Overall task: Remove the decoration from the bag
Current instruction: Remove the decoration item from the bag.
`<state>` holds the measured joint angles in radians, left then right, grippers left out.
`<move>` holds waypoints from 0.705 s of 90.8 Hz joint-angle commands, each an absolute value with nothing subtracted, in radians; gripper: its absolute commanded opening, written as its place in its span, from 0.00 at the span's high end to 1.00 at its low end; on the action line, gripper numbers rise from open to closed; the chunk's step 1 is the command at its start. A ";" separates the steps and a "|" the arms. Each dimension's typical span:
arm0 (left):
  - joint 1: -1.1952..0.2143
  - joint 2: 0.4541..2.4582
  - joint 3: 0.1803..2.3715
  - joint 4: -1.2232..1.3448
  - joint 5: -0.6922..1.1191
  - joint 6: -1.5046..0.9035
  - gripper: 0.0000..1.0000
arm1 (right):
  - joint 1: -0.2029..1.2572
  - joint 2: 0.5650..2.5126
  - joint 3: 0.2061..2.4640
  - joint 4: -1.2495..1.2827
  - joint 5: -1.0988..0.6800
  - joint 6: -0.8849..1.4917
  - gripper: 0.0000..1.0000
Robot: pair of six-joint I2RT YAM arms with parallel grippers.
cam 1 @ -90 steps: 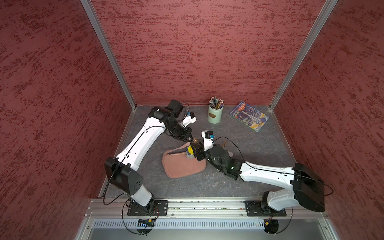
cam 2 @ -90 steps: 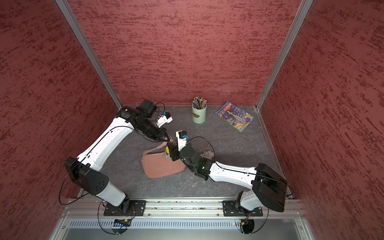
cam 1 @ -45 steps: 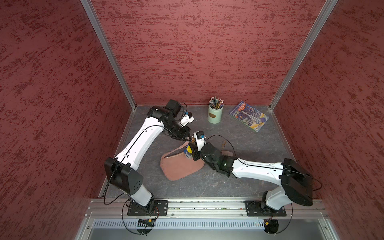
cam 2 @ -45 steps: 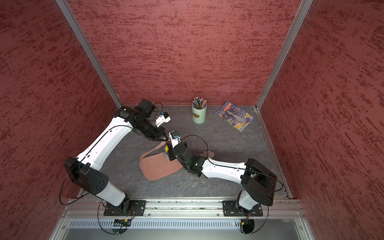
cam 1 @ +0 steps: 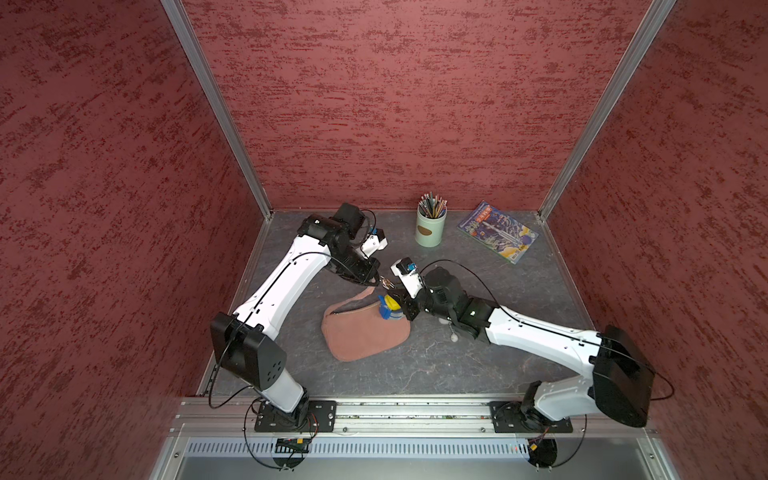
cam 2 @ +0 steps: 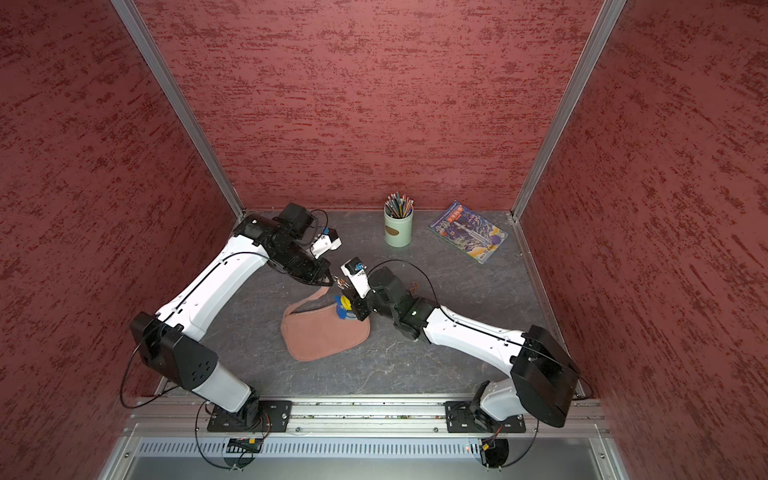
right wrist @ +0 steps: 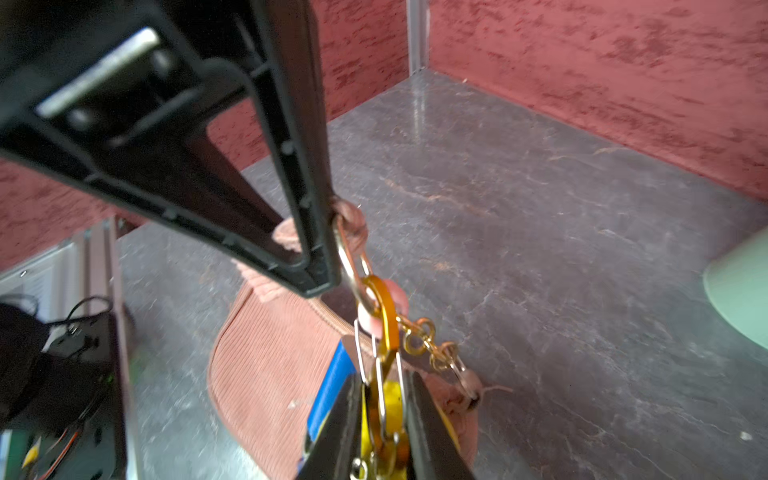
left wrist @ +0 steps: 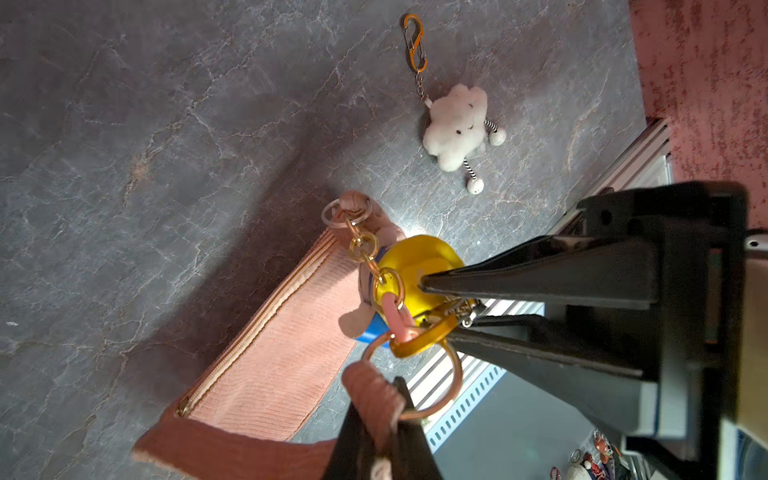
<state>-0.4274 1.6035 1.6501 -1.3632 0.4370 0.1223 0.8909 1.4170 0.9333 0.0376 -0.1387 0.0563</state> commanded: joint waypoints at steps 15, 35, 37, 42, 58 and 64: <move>-0.421 1.595 1.583 -1.284 0.445 0.140 1.00 | 0.816 1.451 0.999 -0.151 -0.385 -0.019 0.67; -0.400 1.613 1.566 -1.287 0.468 0.073 1.00 | 0.843 1.382 0.852 0.095 -0.088 0.106 0.49; -0.396 1.619 1.566 -1.287 0.461 0.067 1.00 | 0.854 1.380 0.844 0.112 -0.061 0.104 0.49; -0.387 1.638 1.576 -1.296 0.431 0.043 1.00 | 0.905 1.381 0.838 0.138 0.035 0.109 0.49; -0.382 1.680 1.629 -1.313 0.410 0.000 1.00 | 1.011 1.400 0.795 0.275 0.245 0.242 0.49; -0.383 1.676 1.636 -1.310 0.413 -0.001 1.00 | 1.024 1.430 0.792 0.324 0.212 0.278 0.48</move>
<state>-0.3851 1.6859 1.5917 -1.3113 0.4137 0.0250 0.9966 1.4071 0.8051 0.1722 0.1059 0.1761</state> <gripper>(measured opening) 0.086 0.514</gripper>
